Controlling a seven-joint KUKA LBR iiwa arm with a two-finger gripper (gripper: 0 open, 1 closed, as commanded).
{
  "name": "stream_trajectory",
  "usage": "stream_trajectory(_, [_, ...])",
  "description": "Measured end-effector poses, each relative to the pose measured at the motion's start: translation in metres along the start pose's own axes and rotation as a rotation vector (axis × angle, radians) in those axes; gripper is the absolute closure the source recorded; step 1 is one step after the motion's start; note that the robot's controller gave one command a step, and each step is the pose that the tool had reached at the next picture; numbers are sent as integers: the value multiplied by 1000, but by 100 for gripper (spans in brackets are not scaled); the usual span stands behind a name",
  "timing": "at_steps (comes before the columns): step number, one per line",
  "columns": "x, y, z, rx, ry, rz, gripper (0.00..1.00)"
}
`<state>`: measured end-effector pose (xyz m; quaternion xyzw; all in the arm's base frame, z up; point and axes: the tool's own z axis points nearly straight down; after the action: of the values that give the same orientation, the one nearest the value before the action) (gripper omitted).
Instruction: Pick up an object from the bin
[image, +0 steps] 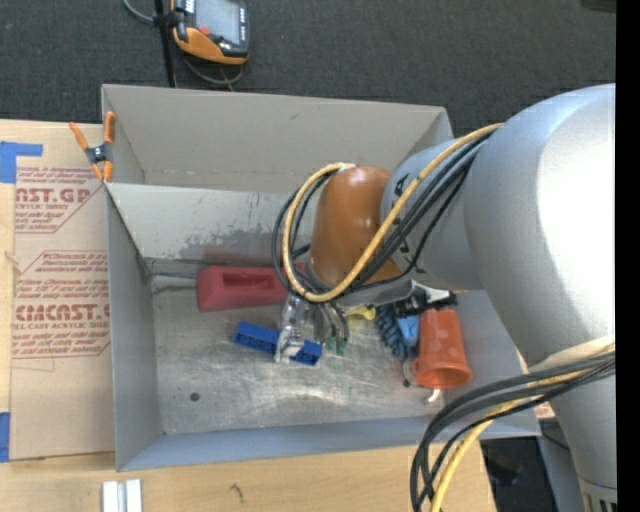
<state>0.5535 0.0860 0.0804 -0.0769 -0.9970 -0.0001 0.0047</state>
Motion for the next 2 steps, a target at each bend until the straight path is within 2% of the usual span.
stream_trajectory(1, [0,0,-8,-1,-9,0,100])
stream_trajectory(2, [2,0,-21,0,-4,0,100])
